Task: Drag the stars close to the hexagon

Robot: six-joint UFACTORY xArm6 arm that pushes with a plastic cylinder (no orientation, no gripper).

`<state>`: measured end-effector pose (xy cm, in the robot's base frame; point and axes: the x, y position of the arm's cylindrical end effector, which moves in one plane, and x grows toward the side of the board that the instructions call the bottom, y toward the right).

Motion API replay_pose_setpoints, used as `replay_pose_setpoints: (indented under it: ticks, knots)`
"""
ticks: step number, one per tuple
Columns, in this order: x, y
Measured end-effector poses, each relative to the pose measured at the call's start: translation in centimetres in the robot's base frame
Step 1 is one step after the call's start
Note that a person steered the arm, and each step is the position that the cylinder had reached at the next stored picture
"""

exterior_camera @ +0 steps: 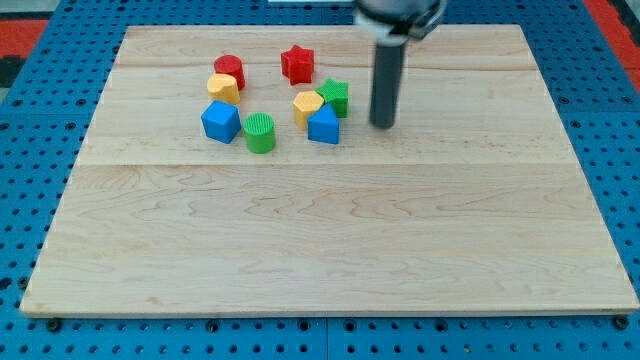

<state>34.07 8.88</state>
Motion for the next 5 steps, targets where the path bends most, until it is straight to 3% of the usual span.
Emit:
replay_pose_setpoints:
  ticks: [1,2,3,4,5]
  knots:
    - [-9.2,-4.2]
    - [-12.5,-12.9]
    - [-11.1,-16.2]
    - [-10.6,-11.8]
    - [-8.1,-11.5]
